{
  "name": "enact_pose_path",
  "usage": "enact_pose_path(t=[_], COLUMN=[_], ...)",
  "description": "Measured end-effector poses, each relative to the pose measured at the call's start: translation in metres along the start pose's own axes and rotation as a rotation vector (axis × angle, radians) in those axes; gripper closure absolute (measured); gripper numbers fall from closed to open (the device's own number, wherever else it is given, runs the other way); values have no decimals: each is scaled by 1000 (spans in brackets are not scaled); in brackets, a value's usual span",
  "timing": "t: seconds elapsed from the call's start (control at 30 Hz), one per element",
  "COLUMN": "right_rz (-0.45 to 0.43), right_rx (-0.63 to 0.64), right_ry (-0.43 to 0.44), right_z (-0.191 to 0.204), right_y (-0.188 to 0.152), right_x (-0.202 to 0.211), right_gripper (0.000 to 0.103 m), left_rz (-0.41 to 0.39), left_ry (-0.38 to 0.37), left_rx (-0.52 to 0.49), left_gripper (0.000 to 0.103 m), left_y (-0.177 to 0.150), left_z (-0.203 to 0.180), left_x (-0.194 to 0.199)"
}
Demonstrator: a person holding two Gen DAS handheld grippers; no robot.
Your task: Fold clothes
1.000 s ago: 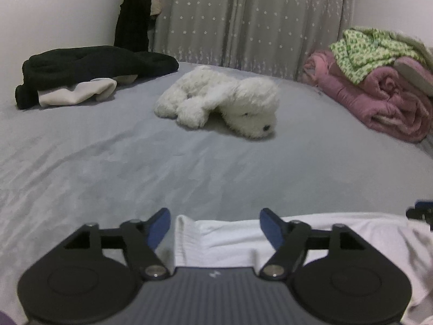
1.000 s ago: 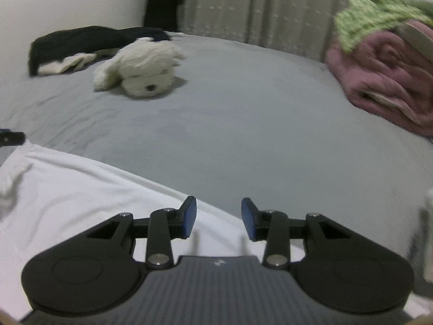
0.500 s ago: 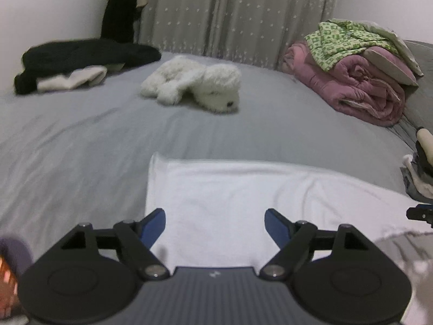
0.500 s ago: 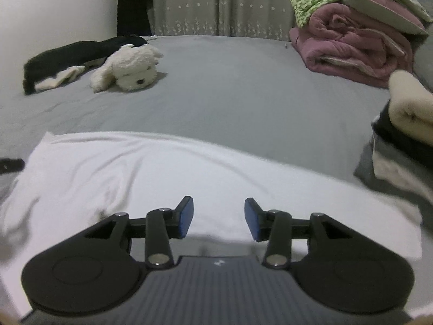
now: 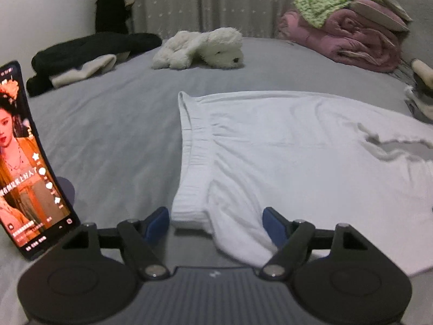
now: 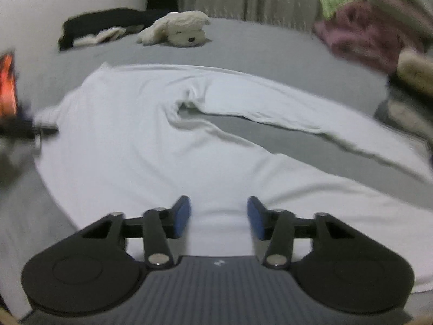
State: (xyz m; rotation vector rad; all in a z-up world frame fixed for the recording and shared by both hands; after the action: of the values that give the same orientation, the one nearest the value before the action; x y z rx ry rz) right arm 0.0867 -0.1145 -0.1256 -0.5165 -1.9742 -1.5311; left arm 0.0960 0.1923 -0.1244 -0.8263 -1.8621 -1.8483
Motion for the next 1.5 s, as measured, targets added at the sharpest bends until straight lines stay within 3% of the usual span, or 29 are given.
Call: enact_pose_path(t=[0.07,0.3,0.4,0.6,0.8,0.97,1.13,1.3,1.4,1.47,1.5], right_rz=[-7,22,40,42,20,12,-10,-34,-40,-34,-37], right_rx=[14,-122,-148,-330,-466,-615,-808,-932,-955,-939,-930], right_ry=[-20,-72,-137,-219,-299,-358,-363,-393,-421,-444,-451], right_z=[-12,-79,-103,-163,-204,-239,-273,-292,-299,-302,-303], right_y=[-11,-52,-74,-92,-100,-109,-118,-120,-120,-120,-119], right_x=[8,35,49,64,72,71,70,67,64,62,63], right_gripper=[38,35,35,35,36,48,56,66,80,103,103], left_rz=[-7,-4,2,-64,-101,-87,-49,-25,7,18,16], left_ry=[-2,23,31,-94,-364,-541,-681,-794,-816,-806,-801], left_rx=[-11,4,25,-25,-133,-276,-391,-464,-511,-540,-551], left_gripper=[24,24,25,25,25,26,31,50,57,58,58], left_y=[-3,-5,-2,12,17,0,-25,-40,-51,-57,-59], left_z=[1,-1,-6,-58,-147,-215,-263,-295,-310,-315,-316], left_x=[3,9,13,25,33,35,38,46,45,42,43])
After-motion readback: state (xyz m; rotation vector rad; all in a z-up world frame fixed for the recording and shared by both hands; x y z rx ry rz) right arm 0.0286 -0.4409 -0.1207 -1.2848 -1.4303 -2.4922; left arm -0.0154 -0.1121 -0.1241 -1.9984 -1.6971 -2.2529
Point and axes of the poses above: each gripper's, at about its wrist camera, not at the fingertips, and x roughly against the way its jaws point, z to its left, y to its top, the point moved 10 cm from there along -x, roughly the way its jaws point, and after that the axes turned 9 degrees about -y, right-handed, at the moved point
